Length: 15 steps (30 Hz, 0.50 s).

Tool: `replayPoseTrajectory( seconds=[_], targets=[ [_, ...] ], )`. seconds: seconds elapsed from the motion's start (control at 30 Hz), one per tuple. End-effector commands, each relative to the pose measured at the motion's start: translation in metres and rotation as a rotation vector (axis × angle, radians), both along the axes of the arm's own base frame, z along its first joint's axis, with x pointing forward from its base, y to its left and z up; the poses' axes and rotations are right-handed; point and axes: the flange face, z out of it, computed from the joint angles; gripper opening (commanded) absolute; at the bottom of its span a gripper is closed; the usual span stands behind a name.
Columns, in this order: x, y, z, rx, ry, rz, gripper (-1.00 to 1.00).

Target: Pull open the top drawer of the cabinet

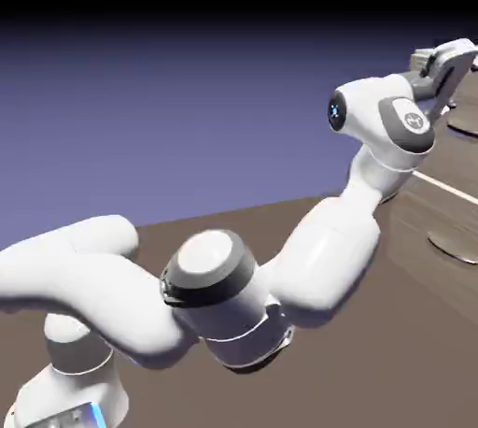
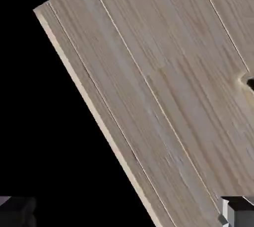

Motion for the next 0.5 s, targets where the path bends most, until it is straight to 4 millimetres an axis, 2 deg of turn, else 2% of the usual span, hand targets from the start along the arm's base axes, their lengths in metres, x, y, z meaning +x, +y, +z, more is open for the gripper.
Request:
replayPoseTrajectory(
  seconds=[0.0, 0.13, 0.2, 0.47],
  targets=[
    [0.009, 0.01, -0.015, -0.063, 0.008, -0.006, 0.0],
    [0.04, 0.053, -0.077, -0.324, 0.039, -0.02, 0.0],
    [0.04, 0.054, -0.078, -0.328, 0.04, -0.02, 0.0],
    [0.09, 0.054, -0.078, -0.328, 0.04, -0.02, 0.0]
  ],
)
